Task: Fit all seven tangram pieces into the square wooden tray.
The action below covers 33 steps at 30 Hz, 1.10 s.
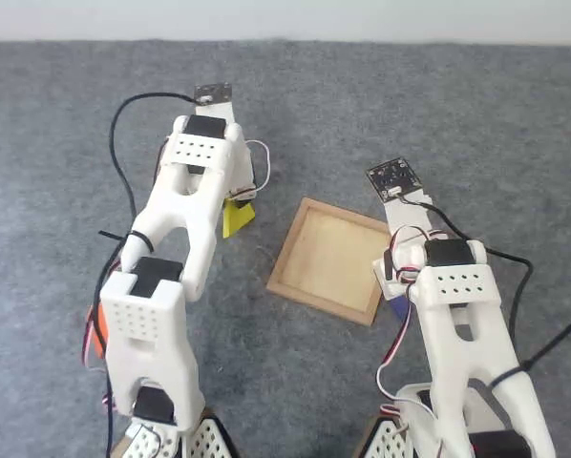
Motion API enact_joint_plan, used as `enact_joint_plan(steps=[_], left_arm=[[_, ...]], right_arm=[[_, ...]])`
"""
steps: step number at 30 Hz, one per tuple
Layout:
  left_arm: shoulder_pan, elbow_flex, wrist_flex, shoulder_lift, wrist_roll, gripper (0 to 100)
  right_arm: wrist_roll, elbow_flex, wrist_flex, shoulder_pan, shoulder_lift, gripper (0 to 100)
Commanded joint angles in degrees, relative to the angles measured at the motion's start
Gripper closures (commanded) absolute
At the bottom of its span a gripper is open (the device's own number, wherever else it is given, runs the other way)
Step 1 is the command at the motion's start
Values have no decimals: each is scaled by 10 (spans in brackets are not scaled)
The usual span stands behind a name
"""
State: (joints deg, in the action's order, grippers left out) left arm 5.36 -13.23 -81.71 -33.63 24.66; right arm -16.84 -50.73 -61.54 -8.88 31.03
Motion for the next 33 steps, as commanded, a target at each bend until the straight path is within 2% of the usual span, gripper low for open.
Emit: enact_joint_plan(steps=[1,4,11,19,23,27,33], left_arm=[[30,15,25,-7,-3,964],[33,15,25,-15,-3,964],[88,15,29,-28,-4,964],[47,15,28,-29,-3,972],[66,11,11,-22,-5,991],[111,1,-40,11,-39,991],[162,6,-82,135,-105,991]], right_arm=[[-6,3,9,0,28,987],[-6,3,8,0,28,987],[-6,3,8,0,29,987],[-6,3,7,0,29,987],[-6,3,8,1,29,987],[-6,3,8,7,29,987],[-1,6,24,62,29,987]])
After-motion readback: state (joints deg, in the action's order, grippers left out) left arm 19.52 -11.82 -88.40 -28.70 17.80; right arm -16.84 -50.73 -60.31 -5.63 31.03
